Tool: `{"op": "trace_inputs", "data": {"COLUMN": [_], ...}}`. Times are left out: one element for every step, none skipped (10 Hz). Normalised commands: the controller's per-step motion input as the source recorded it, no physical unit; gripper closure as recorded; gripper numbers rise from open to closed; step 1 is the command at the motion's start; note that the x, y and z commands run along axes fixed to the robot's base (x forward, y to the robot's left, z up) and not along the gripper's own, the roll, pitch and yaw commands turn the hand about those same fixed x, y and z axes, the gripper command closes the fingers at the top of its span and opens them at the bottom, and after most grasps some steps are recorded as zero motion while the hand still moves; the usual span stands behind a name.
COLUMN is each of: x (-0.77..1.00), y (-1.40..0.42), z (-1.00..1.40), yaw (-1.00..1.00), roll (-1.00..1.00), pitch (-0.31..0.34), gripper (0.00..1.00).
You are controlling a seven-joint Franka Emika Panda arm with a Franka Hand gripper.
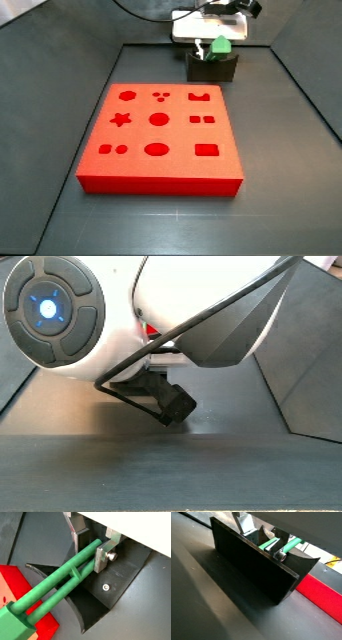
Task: Pick up the 3 prong object. Move up. Place the 3 prong object on the fixture. Regrasp the 3 prong object. Move to above the board. Insert the 3 prong object.
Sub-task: Place the 3 prong object on the fixture, then regrasp the 3 prong object.
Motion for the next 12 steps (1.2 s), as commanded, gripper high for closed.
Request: {"op": "trace_inputs", "data": {"x": [0.0, 0.0, -0.01, -0.03, -0.03, -0.04, -0.04, -0.03, -0.03, -0.03, 0.01, 0.01], "y": [0.0, 0.0, 0.0, 0.0, 0.0, 0.0, 0.0, 0.0, 0.0, 0.0, -0.98, -1.0], "z": [0.0, 1.0, 1.0, 1.0, 1.0, 1.0, 0.94, 0.71, 0.52, 0.34, 1.0, 0.95], "yaw": [0.0, -0.02, -0.01, 0.0, 0.0, 0.0, 0.0, -0.01, -0.02, -0.02, 0.03, 0.03], "roll": [0.0, 0.03, 0.03, 0.05, 0.06, 0.06, 0.06, 0.06, 0.05, 0.05, 1.0, 1.0], "pitch": [0.0, 0.02, 0.023, 0.031, 0.034, 0.046, 0.058, 0.067, 0.064, 0.064, 0.051, 0.049], "gripper": [0.0, 0.0, 0.0, 0.0, 0.0, 0.0, 0.0, 0.0, 0.0, 0.0, 0.0, 0.0]}}
